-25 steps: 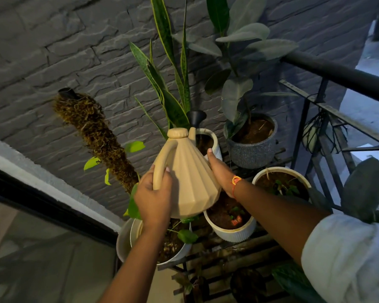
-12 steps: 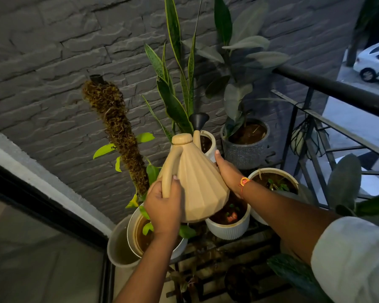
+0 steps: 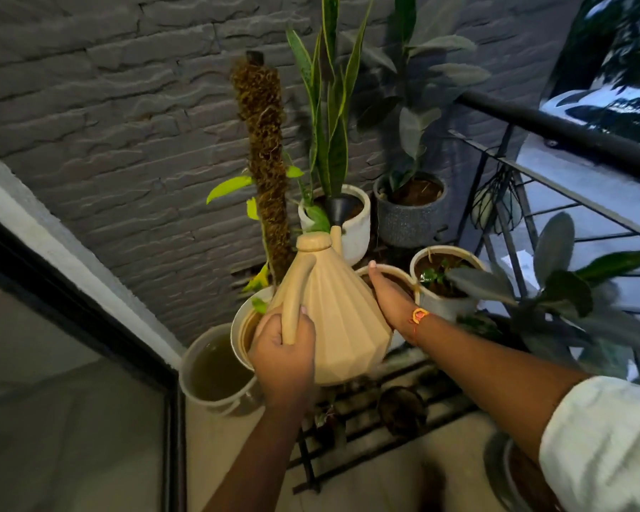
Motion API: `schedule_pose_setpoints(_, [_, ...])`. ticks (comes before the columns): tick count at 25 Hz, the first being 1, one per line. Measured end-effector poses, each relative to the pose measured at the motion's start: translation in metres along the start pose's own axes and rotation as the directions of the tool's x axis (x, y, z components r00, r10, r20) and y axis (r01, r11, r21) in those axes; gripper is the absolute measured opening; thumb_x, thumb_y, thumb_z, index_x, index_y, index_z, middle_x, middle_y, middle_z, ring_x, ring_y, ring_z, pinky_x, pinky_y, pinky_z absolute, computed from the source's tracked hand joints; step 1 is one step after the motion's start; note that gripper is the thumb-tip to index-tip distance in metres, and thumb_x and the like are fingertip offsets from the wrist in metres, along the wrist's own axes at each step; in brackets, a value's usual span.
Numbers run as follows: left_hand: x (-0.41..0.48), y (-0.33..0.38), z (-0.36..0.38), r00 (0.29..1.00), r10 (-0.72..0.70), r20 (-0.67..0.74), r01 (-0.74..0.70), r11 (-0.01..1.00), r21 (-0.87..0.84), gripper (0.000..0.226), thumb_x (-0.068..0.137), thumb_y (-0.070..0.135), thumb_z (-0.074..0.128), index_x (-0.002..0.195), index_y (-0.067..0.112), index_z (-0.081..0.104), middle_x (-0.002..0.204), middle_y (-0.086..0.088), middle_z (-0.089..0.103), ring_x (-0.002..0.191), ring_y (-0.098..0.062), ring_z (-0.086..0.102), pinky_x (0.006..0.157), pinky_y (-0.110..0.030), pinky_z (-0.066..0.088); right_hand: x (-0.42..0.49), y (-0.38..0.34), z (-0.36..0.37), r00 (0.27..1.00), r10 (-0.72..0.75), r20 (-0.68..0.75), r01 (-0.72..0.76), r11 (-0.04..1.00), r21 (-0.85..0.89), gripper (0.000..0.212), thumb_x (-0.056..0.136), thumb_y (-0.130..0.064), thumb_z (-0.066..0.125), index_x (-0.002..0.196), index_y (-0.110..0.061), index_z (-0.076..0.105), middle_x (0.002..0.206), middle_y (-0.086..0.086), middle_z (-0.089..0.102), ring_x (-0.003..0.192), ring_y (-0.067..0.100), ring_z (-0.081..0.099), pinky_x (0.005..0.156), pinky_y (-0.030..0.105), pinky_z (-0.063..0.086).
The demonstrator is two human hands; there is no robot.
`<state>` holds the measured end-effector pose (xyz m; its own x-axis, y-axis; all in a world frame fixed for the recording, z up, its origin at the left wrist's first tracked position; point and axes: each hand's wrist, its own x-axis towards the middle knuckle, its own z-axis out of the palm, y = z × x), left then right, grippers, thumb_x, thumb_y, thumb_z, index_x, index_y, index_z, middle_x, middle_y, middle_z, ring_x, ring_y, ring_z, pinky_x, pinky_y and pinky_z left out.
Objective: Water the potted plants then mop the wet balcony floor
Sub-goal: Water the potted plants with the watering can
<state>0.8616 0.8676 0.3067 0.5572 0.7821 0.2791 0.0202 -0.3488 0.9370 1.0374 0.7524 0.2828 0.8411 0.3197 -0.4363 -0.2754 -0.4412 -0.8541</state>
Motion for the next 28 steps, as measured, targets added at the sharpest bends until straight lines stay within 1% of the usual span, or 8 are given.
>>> schedule_pose_setpoints(2, [-0.008,-0.012,-0.032,1.0,0.017,0.002,-0.017,0.999,0.027,0.014,0.088,0.053,0.059,0.079,0.043,0.063,0.083,0.01,0.07,0.08,-0.002,0.064,0.067,-0.012,0.046,-0.019,0.008,0.025,1.0,0.026,0.008,-0.026,1.0,-0.01,0.071,0.096,-0.076,0.02,0.127,-0.03,0.064,0.141,0.008,0.061,0.131,0.029,0.053,0.119,0.05,0.03])
schedule_pose_setpoints(6, [-0.019,-0.037,-0.078,0.999,-0.04,-0.014,0.04,0.999,0.008,0.032,0.086,0.058,0.059,0.072,0.029,0.064,0.074,-0.002,0.066,0.068,-0.015,0.062,0.058,-0.026,0.046,-0.045,0.023,0.059,0.998,0.054,0.012,-0.053,0.998,-0.032,0.077,0.097,-0.075,0.02,0.148,-0.026,0.051,0.156,0.005,0.046,0.146,0.029,0.037,0.117,0.038,0.025])
schedule_pose_setpoints(8, [-0.023,-0.044,-0.097,0.998,-0.046,-0.038,0.047,0.999,0.02,0.031,0.087,0.057,0.06,0.072,0.031,0.064,0.074,0.0,0.067,0.067,-0.013,0.062,0.056,-0.026,0.048,-0.054,0.028,0.074,0.998,0.038,0.046,-0.038,0.999,-0.013,0.077,0.096,-0.076,0.021,0.151,-0.029,0.046,0.156,0.003,0.046,0.142,0.026,0.043,0.118,0.04,0.03])
schedule_pose_setpoints(12, [-0.029,-0.042,-0.126,0.994,-0.077,-0.082,0.078,0.997,0.005,0.023,0.089,0.051,0.063,0.072,0.037,0.067,0.075,0.022,0.068,0.067,0.004,0.063,0.052,-0.006,0.044,-0.07,0.033,0.097,0.997,0.019,0.076,-0.018,1.0,-0.02,0.086,0.087,-0.084,0.021,0.151,-0.031,0.045,0.152,0.004,0.05,0.136,0.025,0.049,0.107,0.036,0.035])
schedule_pose_setpoints(15, [-0.036,-0.035,-0.14,0.992,-0.095,-0.089,0.098,0.995,0.031,0.017,0.092,0.046,0.065,0.077,0.052,0.068,0.078,0.026,0.068,0.07,0.007,0.063,0.051,-0.008,0.043,-0.081,0.032,0.102,0.991,0.052,0.121,-0.047,0.998,-0.046,0.101,0.071,-0.094,0.02,0.147,-0.034,0.049,0.147,0.002,0.056,0.131,0.024,0.054,0.107,0.039,0.039])
schedule_pose_setpoints(19, [-0.052,-0.022,-0.147,0.99,-0.094,-0.101,0.095,0.995,0.008,0.017,0.09,0.051,0.065,0.074,0.046,0.068,0.072,0.023,0.067,0.064,0.006,0.062,0.049,-0.007,0.045,-0.098,0.033,0.096,0.991,0.041,0.131,-0.039,0.999,-0.015,0.114,0.057,-0.099,0.02,0.146,-0.036,0.051,0.145,0.001,0.057,0.121,0.019,0.056,0.102,0.038,0.039])
schedule_pose_setpoints(23, [-0.08,-0.008,-0.148,0.989,-0.09,-0.12,0.091,0.996,0.005,0.021,0.09,0.051,0.067,0.072,0.04,0.069,0.069,0.022,0.067,0.062,0.004,0.061,0.049,-0.008,0.044,-0.123,0.045,0.076,0.993,-0.011,0.117,0.008,1.0,0.024,0.111,0.061,-0.098,0.023,0.15,-0.036,0.046,0.149,-0.001,0.053,0.116,0.014,0.051,0.097,0.035,0.035])
schedule_pose_setpoints(28, [-0.128,0.015,-0.141,0.995,-0.06,-0.081,0.059,0.998,-0.016,0.027,0.094,0.041,0.071,0.069,0.031,0.067,0.066,0.022,0.066,0.06,0.006,0.06,0.05,-0.007,0.044,-0.166,0.068,0.039,0.996,-0.009,0.093,0.003,0.997,0.072,0.074,0.09,-0.082,0.025,0.128,-0.031,0.063,0.136,0.006,0.064,0.122,0.024,0.059,0.11,0.043,0.041])
